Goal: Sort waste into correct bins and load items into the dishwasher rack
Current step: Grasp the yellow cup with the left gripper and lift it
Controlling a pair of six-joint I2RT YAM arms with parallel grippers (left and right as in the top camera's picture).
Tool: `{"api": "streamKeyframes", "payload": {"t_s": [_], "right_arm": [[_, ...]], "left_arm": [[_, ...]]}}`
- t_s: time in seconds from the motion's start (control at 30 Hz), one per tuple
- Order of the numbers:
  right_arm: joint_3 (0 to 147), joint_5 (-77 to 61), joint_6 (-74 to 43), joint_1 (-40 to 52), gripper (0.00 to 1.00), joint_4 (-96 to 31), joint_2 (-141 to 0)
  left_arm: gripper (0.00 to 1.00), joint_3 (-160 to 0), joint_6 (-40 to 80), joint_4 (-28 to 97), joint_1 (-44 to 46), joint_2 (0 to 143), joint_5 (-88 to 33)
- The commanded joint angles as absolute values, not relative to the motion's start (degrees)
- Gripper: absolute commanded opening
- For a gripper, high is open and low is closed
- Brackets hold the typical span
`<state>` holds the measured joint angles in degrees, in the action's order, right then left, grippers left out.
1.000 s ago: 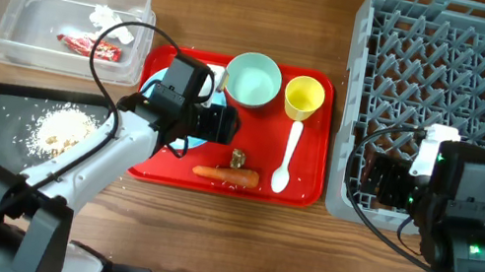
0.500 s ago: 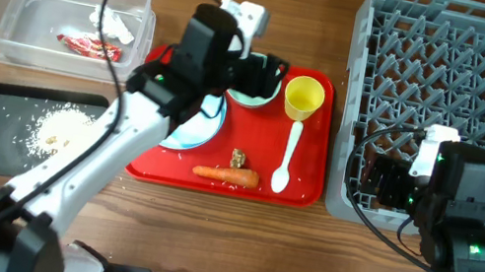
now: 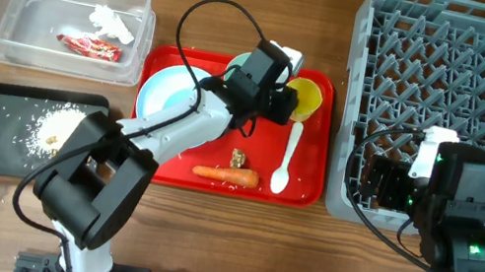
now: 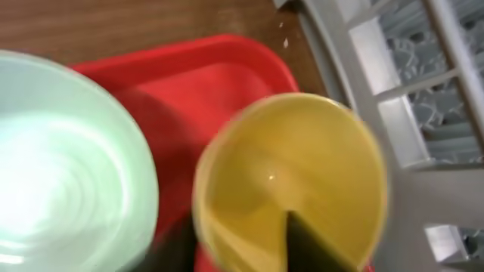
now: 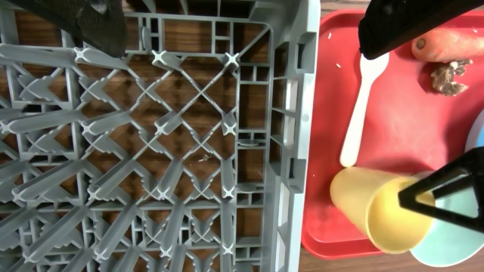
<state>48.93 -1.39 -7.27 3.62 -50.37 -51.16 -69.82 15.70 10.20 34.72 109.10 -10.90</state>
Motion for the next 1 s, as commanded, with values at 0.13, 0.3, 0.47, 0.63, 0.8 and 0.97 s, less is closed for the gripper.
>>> {"api": "streamKeyframes", "payload": {"t_s": [0.13,0.3,0.47,0.63,0.8,0.97], "right_arm": [[50.3,-1.2,-7.7,3.8,1.00,-50.6,-51.3],[50.3,2.7,-9.5,3.8,1.00,-49.3,-51.6],[50.3,-5.0,-8.8,3.8,1.00,-43.2,-55.7],[50.3,-37.6,1.7,3.8,1.00,-35.5,-62.3],[50.3,-58.3,9.1,3.8,1.00,-29.9,-65.2],[50.3,-58.3,9.1,3.8,1.00,-23.7,-65.3]], "left_arm": [[0.04,-70.2,17.3,15.9,34.6,109.1,-10.2],[0.04,-70.2,21.8,17.8,31.8,104.8,-17.1],[0.04,-70.2,24.9,15.6,24.4,98.9,-43.6],[0.04,-70.2,24.8,14.5,18.9,98.6,-67.2],[0.04,-70.2,24.9,14.9,18.2,98.6,-69.7],[0.04,-70.2,24.9,14.9,18.6,98.6,-74.4]]}}
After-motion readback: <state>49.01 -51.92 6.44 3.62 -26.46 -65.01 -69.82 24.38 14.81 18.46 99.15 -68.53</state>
